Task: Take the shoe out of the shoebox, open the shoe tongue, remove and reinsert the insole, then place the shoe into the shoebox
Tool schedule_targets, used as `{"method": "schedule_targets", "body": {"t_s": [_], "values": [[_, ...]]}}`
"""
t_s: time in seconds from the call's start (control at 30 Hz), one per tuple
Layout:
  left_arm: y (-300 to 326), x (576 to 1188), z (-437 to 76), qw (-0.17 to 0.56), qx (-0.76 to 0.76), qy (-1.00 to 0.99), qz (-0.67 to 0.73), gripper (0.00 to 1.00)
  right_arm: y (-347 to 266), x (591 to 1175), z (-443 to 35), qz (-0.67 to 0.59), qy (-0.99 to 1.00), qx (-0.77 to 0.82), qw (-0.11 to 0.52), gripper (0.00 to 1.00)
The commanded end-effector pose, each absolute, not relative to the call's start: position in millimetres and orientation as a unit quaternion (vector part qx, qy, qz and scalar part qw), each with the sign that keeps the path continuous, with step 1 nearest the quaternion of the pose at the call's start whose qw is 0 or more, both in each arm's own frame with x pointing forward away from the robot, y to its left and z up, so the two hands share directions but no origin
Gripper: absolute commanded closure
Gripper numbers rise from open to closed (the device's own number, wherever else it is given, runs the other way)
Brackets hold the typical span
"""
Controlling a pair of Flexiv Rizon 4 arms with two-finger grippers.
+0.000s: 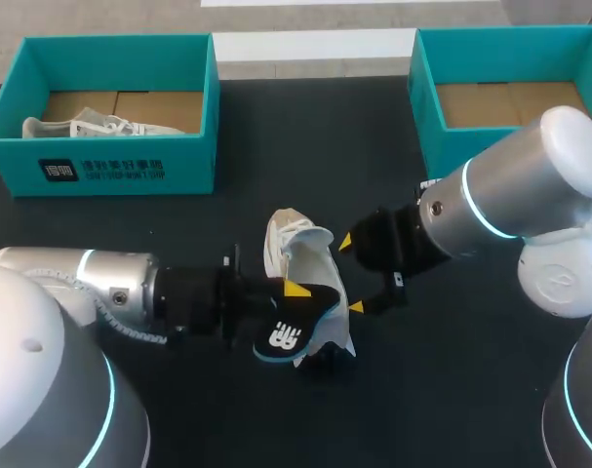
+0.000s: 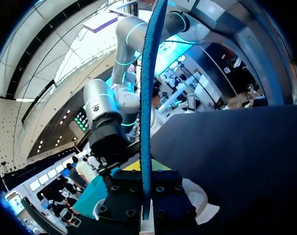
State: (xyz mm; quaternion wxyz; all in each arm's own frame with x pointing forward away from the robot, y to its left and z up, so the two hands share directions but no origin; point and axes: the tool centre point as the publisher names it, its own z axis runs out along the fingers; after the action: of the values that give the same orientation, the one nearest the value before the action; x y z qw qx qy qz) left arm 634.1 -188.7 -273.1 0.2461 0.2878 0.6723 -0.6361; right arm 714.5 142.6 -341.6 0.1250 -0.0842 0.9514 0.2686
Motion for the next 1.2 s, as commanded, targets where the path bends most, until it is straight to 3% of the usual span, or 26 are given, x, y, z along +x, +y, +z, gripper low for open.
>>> {"method": "schedule_targets", "body": {"t_s": [0.03,1.2], "values": [[-203,640,-284,0.245,0.289,0.672,-0.637,1.0,143,714,-342,0.268,0.951,-0.084,0.126,0.0],[-208,694,-353,0.277,0.298,0.697,-0.591,1.0,143,714,-342,0.268,0.951,-0.084,0.126,0.0]]}}
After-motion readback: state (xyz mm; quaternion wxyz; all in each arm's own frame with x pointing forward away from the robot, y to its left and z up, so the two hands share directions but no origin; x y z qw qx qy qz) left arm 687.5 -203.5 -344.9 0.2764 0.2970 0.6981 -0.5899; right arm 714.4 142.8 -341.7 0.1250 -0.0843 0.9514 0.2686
